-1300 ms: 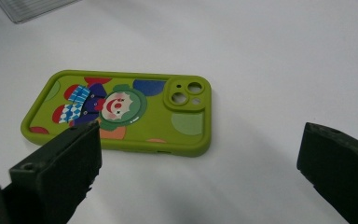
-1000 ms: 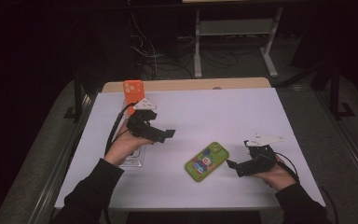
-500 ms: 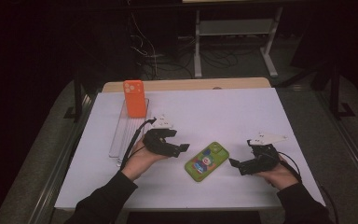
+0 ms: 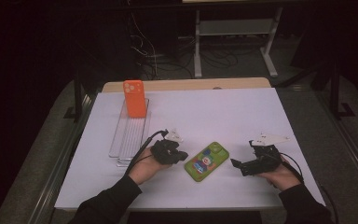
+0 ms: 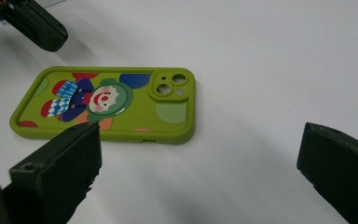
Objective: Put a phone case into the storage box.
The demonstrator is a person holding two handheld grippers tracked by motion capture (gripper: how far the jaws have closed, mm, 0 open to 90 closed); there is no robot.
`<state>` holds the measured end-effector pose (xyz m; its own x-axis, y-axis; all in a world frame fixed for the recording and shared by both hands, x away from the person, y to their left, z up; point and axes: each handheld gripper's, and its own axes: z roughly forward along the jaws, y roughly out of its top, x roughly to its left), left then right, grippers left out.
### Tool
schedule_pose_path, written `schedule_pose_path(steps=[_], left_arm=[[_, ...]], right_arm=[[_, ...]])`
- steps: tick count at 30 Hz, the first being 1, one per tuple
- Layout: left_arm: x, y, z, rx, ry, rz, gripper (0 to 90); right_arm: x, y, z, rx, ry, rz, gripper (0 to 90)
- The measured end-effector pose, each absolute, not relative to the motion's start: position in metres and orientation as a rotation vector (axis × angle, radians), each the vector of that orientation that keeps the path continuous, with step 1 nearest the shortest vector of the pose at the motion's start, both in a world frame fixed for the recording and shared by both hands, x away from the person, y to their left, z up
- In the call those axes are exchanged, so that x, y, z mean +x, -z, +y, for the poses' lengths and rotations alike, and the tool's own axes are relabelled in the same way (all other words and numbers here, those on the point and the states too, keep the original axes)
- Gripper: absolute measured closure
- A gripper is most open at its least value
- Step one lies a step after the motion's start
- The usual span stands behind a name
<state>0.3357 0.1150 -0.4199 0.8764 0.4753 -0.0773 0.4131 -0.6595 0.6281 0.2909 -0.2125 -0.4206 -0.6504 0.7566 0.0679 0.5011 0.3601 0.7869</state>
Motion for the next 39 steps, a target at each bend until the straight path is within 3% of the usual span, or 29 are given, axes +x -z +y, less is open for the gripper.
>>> schedule_pose_path(steps=[17, 26, 39], left_arm=[[0.331, 0.433, 0.108, 2.376, 0.029, 0.699, 89.6], [0.319, 0.433, 0.090, 2.394, 0.093, 0.612, 89.5], [0.312, 0.435, 0.046, 2.396, 0.089, 0.502, 89.5]], right_arm=[[0.292, 0.421, -0.212, 1.099, -1.177, 2.316, 0.0], [0.292, 0.420, -0.212, 1.098, -1.182, 2.311, 0.0], [0.292, 0.419, -0.212, 1.099, -1.179, 2.315, 0.0]])
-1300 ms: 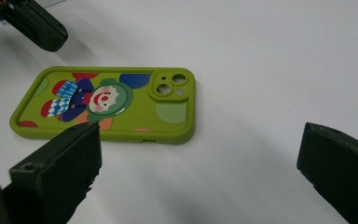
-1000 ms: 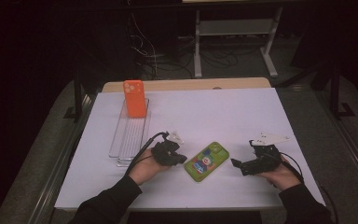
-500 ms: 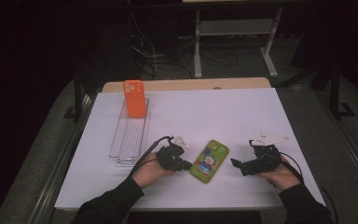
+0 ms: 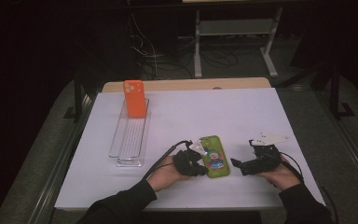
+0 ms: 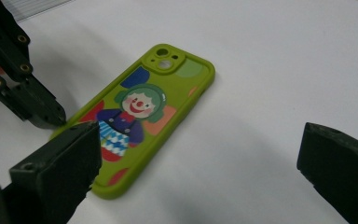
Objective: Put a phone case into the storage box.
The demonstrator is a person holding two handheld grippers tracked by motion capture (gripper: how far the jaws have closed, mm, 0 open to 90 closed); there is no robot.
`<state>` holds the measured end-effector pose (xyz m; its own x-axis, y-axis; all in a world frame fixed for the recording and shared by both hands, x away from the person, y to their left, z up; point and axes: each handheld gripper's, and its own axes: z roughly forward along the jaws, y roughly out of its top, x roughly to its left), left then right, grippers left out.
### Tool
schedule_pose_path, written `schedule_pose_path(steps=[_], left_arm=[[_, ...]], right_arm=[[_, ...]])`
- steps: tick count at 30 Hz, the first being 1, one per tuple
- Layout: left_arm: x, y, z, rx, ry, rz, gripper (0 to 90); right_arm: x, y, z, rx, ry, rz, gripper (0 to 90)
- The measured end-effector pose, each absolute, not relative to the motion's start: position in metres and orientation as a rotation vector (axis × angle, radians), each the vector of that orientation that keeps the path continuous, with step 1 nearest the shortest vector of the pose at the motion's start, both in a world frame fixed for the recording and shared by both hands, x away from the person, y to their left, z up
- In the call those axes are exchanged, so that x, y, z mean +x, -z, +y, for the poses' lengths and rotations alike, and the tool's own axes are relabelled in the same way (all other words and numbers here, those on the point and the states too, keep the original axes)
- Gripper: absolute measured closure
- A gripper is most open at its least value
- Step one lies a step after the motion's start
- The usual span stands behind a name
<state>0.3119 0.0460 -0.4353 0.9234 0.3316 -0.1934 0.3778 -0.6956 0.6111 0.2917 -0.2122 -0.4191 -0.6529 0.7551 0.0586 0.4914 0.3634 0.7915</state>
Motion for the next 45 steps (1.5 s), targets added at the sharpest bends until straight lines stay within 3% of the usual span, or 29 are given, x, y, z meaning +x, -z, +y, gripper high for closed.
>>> schedule_pose_path(steps=[13, 20, 35, 41, 45], left_arm=[[0.313, 0.434, 0.034, 2.365, 0.060, 0.469, 88.7], [0.312, 0.420, 0.060, 2.347, -0.001, 0.448, 68.8], [0.309, 0.413, 0.123, 2.244, -0.096, 0.568, 15.3], [0.307, 0.414, 0.136, 2.215, -0.082, 0.585, 2.3], [0.307, 0.414, 0.140, 2.221, -0.073, 0.573, 1.4]], right_arm=[[0.291, 0.420, -0.213, 1.096, -1.183, 2.315, 0.0], [0.291, 0.419, -0.214, 1.102, -1.183, 2.318, 0.0], [0.290, 0.419, -0.216, 1.146, -1.182, 2.305, 0.0], [0.288, 0.420, -0.217, 1.166, -1.178, 2.318, 0.0], [0.286, 0.418, -0.215, 1.197, -1.167, 2.322, 0.0]])
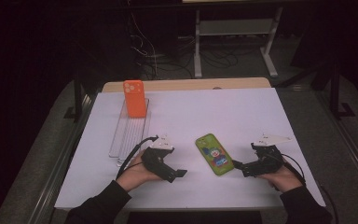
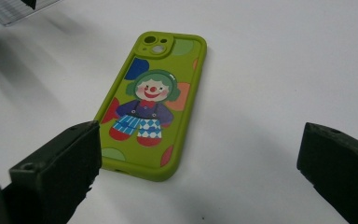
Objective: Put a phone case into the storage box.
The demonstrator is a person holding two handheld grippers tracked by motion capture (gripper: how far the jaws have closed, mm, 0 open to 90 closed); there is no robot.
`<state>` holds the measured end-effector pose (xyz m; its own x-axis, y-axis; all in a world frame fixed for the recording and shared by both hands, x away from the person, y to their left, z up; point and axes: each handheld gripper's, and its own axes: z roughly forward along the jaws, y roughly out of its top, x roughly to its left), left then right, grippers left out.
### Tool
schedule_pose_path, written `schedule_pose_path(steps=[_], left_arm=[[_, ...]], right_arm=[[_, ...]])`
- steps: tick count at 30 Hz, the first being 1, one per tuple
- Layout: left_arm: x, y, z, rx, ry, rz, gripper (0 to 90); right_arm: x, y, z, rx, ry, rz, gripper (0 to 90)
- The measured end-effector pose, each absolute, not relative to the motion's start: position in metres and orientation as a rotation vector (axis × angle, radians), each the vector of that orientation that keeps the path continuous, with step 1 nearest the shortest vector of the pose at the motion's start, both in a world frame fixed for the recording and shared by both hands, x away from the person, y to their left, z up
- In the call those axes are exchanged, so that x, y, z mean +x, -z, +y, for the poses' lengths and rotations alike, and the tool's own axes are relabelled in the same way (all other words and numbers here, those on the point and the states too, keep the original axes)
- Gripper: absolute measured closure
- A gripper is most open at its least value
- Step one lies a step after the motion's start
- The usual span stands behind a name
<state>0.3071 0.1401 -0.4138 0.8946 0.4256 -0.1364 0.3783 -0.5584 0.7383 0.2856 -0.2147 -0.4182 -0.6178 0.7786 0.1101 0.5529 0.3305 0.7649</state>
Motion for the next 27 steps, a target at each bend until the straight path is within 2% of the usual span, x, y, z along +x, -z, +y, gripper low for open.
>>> schedule_pose_path(steps=[7, 13, 27], left_arm=[[0.307, 0.414, 0.142, 2.222, -0.142, 0.575, 0.0], [0.311, 0.414, 0.145, 2.205, -0.126, 0.596, 0.0], [0.312, 0.414, 0.145, 2.211, -0.124, 0.601, 0.0]], right_arm=[[0.282, 0.412, -0.211, 1.217, -1.155, 2.328, 0.0], [0.282, 0.405, -0.204, 1.243, -1.158, 2.338, 0.0], [0.296, 0.396, -0.161, 1.264, -1.132, 2.370, 0.0]])
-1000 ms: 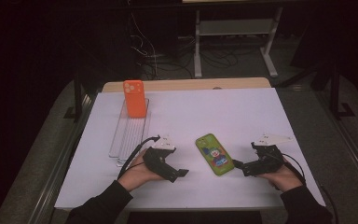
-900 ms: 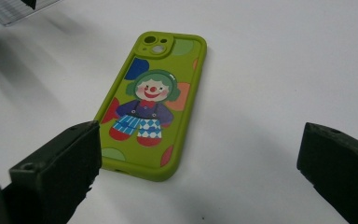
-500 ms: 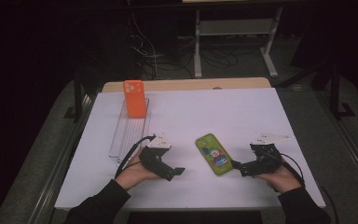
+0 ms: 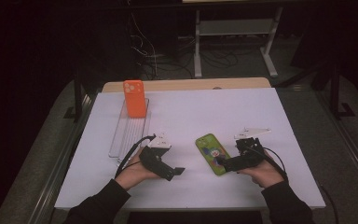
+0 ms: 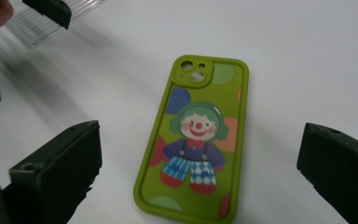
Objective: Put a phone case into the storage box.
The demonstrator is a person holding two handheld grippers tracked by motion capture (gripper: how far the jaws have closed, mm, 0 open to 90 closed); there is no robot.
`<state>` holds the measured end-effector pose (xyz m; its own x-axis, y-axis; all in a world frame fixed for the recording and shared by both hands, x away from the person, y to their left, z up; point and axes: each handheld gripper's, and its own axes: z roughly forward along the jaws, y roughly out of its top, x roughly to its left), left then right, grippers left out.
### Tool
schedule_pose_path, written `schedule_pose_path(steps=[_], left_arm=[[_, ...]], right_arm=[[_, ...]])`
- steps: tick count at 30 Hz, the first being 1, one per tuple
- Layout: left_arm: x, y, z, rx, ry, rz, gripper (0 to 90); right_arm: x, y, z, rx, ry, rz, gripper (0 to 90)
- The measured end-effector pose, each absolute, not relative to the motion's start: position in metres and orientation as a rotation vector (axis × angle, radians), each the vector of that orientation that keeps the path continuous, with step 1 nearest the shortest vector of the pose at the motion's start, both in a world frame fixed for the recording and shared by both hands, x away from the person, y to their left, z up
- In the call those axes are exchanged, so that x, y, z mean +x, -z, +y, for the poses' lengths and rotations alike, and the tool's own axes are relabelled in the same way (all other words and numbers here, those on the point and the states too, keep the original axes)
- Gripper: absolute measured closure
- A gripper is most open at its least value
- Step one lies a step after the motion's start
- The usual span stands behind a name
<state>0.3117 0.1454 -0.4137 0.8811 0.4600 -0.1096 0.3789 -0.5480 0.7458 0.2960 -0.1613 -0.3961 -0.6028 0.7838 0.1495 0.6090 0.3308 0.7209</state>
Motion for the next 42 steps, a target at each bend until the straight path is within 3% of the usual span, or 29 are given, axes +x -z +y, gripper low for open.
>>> schedule_pose_path(steps=[42], left_arm=[[0.312, 0.415, 0.145, 2.221, -0.112, 0.618, 0.0]], right_arm=[[0.316, 0.439, -0.122, 1.338, -0.783, 2.437, 1.1]])
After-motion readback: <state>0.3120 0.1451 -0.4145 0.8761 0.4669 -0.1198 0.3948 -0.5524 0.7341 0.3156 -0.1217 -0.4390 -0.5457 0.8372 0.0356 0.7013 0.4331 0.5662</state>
